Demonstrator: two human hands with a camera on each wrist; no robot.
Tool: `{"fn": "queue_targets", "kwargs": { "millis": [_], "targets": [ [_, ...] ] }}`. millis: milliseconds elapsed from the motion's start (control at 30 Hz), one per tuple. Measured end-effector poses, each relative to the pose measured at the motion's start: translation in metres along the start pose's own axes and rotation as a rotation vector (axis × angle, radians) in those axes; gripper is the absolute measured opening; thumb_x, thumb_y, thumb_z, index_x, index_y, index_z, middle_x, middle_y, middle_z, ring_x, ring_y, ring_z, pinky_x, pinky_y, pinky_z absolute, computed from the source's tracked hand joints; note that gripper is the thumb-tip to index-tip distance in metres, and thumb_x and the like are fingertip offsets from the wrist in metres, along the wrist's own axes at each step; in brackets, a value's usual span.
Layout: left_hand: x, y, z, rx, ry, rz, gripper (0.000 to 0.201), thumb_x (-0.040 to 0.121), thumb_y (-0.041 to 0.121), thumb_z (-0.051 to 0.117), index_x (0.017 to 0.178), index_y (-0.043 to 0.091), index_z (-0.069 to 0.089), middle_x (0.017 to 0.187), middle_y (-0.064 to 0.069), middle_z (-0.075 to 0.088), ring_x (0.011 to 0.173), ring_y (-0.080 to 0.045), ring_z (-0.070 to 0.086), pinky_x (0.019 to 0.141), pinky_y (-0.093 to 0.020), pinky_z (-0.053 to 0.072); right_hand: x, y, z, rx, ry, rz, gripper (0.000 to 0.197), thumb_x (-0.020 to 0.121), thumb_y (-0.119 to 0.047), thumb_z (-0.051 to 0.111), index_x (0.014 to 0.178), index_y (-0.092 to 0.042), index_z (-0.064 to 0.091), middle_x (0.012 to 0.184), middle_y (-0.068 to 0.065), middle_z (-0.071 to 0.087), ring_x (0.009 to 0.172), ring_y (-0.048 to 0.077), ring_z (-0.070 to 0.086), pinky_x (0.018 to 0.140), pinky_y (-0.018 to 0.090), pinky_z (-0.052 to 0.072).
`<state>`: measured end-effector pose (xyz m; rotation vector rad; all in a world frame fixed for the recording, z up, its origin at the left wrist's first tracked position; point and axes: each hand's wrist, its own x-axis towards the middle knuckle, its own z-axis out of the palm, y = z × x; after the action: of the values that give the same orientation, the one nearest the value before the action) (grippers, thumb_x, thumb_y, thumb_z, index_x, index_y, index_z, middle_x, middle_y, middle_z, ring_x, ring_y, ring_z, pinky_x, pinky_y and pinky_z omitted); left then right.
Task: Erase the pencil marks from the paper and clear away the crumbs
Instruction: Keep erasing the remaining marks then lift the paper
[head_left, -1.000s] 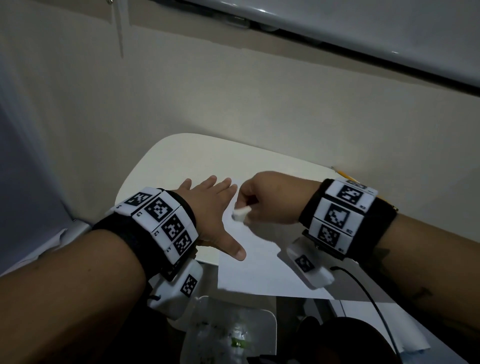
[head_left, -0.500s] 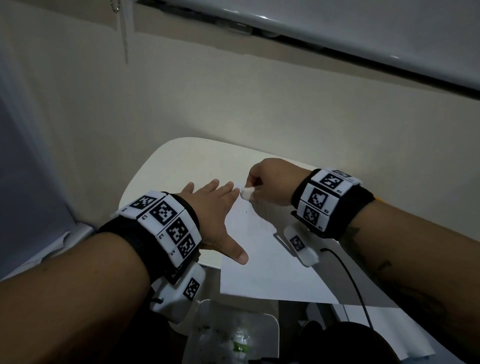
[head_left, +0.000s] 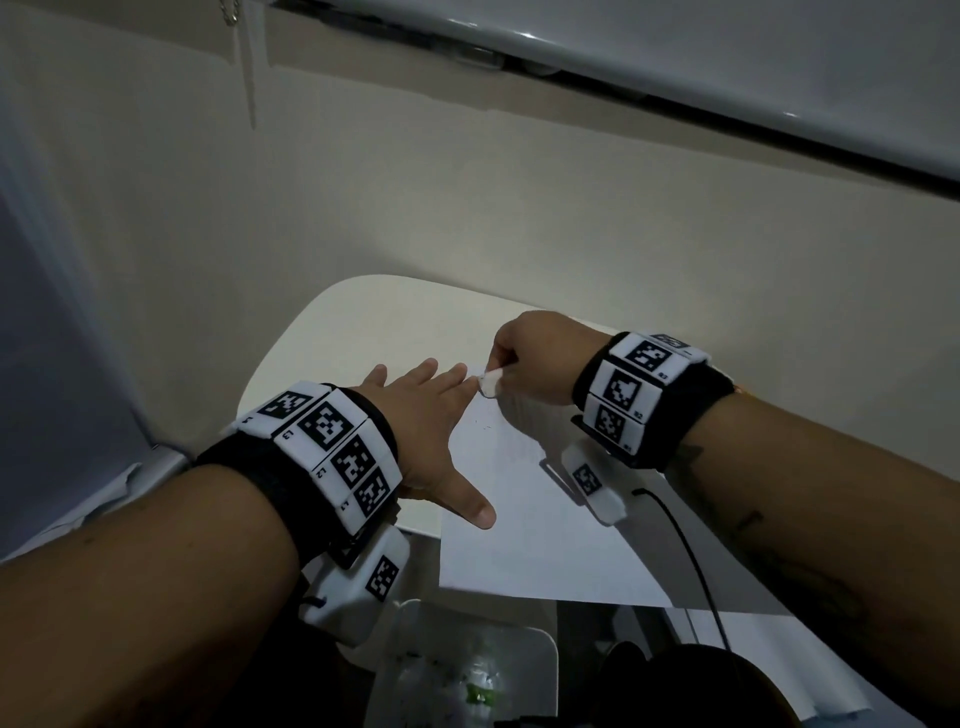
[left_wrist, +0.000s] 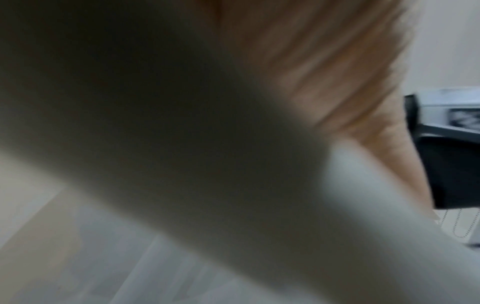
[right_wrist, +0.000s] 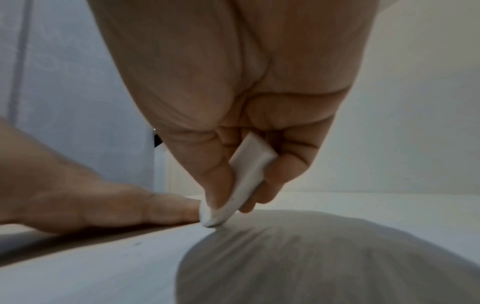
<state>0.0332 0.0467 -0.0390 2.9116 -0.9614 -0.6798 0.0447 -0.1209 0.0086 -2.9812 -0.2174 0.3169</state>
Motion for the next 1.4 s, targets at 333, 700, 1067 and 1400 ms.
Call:
{"fn": "queue_targets", "kwargs": {
  "millis": [333,700,1067,1400],
  "targets": [
    [0.0,0.002,-0.001,0.013,0.002,-0.009,0.144,0.05,0.095,0.056,0.154,0.027,-0.016,0.161,0.01,-0.021,0.149,-0.016,-0.02,0.119,-0.056,-0.006,-0.041,-0.007,0.001,0.03,-0.241,-0.064,0.021,0.08,-0.049,0.074,0.087,-0.029,0.072,0.081,-0.014,0.072,0.081,0.007,0.068,0.081,0.031,0.056],
    [-0.003,0.003,-0.003,0.017,-0.021,-0.021,0.141,0.052,0.094,0.055,0.154,0.027,-0.017,0.161,0.011,-0.022,0.148,-0.015,-0.021,0.119,-0.057,-0.006,-0.037,0.002,-0.001,0.023,-0.156,-0.064,0.018,0.085,-0.046,0.069,0.087,-0.027,0.07,0.078,-0.013,0.071,0.078,0.008,0.067,0.075,0.028,0.054],
    [-0.003,0.004,-0.004,0.025,-0.045,-0.026,0.141,0.052,0.095,0.054,0.153,0.028,-0.019,0.16,0.011,-0.024,0.147,-0.015,-0.023,0.118,-0.057,-0.008,-0.006,0.011,-0.002,0.002,-0.001,0.031,0.024,0.085,-0.044,0.072,0.093,-0.021,0.069,0.088,-0.009,0.065,0.088,0.013,0.061,0.071,0.026,0.045],
    [-0.001,0.002,-0.001,0.018,-0.023,-0.021,0.143,0.049,0.096,0.054,0.153,0.028,-0.017,0.16,0.012,-0.023,0.148,-0.015,-0.021,0.118,-0.057,-0.007,-0.048,0.001,-0.001,0.014,-0.307,-0.054,0.016,0.079,-0.046,0.075,0.085,-0.032,0.072,0.079,-0.016,0.072,0.079,0.005,0.068,0.079,0.03,0.057]
  ]
}}
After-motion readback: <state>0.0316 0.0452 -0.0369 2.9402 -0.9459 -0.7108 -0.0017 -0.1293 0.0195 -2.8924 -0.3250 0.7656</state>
